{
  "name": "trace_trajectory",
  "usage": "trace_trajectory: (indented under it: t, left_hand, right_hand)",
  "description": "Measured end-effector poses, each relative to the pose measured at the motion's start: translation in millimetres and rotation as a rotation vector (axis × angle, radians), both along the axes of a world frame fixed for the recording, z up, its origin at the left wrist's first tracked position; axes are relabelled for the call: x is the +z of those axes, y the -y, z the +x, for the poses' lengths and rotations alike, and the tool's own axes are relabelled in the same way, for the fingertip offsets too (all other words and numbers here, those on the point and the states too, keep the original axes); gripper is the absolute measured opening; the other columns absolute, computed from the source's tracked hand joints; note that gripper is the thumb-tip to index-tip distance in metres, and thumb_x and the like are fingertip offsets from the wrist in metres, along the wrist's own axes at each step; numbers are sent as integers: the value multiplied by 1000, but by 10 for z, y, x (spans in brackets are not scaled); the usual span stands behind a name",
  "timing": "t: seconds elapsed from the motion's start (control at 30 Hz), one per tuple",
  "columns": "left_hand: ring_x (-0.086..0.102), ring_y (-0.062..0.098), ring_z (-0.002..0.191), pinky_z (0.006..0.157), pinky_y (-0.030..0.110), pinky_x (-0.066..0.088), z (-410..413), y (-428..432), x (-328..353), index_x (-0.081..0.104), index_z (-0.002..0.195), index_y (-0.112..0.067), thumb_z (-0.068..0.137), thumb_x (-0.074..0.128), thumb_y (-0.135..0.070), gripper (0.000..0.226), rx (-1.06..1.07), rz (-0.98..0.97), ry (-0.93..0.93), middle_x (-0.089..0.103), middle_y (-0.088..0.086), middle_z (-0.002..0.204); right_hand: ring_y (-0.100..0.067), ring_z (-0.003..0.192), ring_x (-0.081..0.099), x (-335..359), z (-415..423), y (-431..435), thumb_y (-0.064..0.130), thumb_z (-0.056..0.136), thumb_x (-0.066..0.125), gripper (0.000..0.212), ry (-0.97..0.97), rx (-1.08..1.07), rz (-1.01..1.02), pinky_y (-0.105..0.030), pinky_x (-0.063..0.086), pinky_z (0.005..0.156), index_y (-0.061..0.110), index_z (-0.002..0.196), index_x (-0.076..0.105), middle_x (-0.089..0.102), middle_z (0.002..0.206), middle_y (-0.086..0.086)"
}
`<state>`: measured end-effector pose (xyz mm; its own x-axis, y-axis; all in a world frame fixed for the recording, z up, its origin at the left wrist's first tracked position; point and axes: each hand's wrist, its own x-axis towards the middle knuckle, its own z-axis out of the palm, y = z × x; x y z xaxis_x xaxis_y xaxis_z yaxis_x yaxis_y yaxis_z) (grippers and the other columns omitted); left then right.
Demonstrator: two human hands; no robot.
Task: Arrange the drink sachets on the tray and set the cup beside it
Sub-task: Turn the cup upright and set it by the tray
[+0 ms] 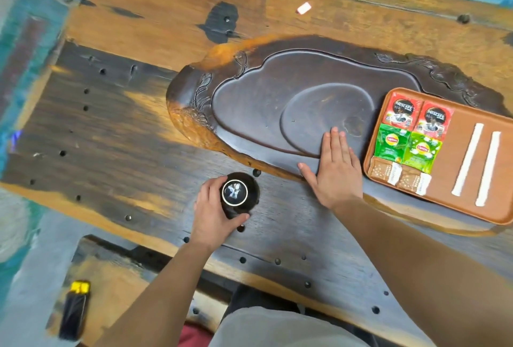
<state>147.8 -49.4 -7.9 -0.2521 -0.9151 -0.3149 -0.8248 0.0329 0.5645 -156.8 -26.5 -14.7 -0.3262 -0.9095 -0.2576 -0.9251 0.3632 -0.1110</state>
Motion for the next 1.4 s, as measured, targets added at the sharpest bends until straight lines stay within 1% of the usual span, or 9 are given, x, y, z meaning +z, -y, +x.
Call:
trace_trajectory:
  t: [0.33,0.47,0.6,0.7,0.8,0.87,1.0,1.13,1.4]
  left_hand:
    - [46,5,121,103,27,41,-91,48,2,41,133,-38,56,85,-59,92,108,42,-89,49,-15,126]
    - [67,3,102,82,15,52,-117,111,73,44,120,-47,56,93,-51,81,369,273,-390,64,-10,117]
    - [68,13,76,61,23,51,-71,178,118,51,110,-33,60,90,-50,65,478,598,-604,74,2,97]
    - [59,16,65,49,27,41,-75,208,133,55,100,-21,60,87,-60,64,496,812,-636,66,9,90]
    - [56,22,63,49,30,40,-67,247,132,62,110,-13,69,80,-62,66,552,967,-615,66,12,87]
    - [59,22,65,54,30,48,-55,277,122,72,112,-22,72,77,-63,58,585,1050,-589,69,11,90]
    - [72,24,70,60,33,57,-69,357,101,74,113,-23,69,78,-67,62,675,1160,-577,72,12,110]
    - [73,30,67,56,31,59,-58,484,108,64,122,-9,64,78,-73,88,795,1146,-508,62,18,119]
    - [72,27,68,55,31,58,-12,503,89,63,106,-24,85,57,-72,52,855,905,-440,65,7,108]
  right_hand:
    - [-22,156,3,-30,10,6,75,96,17,92,-44,-2,-4,-42,18,123,8,160,10,7,169,-9]
    - [-22,156,4,-23,12,12,75,96,17,92,-47,-3,-5,-42,17,123,8,160,11,9,169,-9]
    - [-22,156,3,-12,14,11,75,96,16,92,-47,-3,1,-42,17,123,8,160,10,8,169,-9]
    - [-22,156,4,-4,14,11,75,96,15,92,-44,-4,3,-42,18,123,8,160,11,8,169,-9]
    - [-22,156,4,2,13,9,75,96,15,92,-45,-5,2,-42,17,123,8,160,10,8,169,-9]
    - [-22,156,3,2,14,10,75,96,14,92,-44,-3,4,-42,17,124,8,160,10,7,169,-9]
    - [-22,156,3,-7,14,11,75,96,15,92,-40,-3,2,-42,17,124,9,160,10,7,169,-8]
    - [-22,156,4,-23,13,9,75,96,16,92,-48,-3,-5,-42,18,123,8,160,11,8,169,-9]
    - [-22,156,3,-47,18,9,75,96,15,92,-56,-3,-4,-42,17,124,9,160,9,7,169,-8]
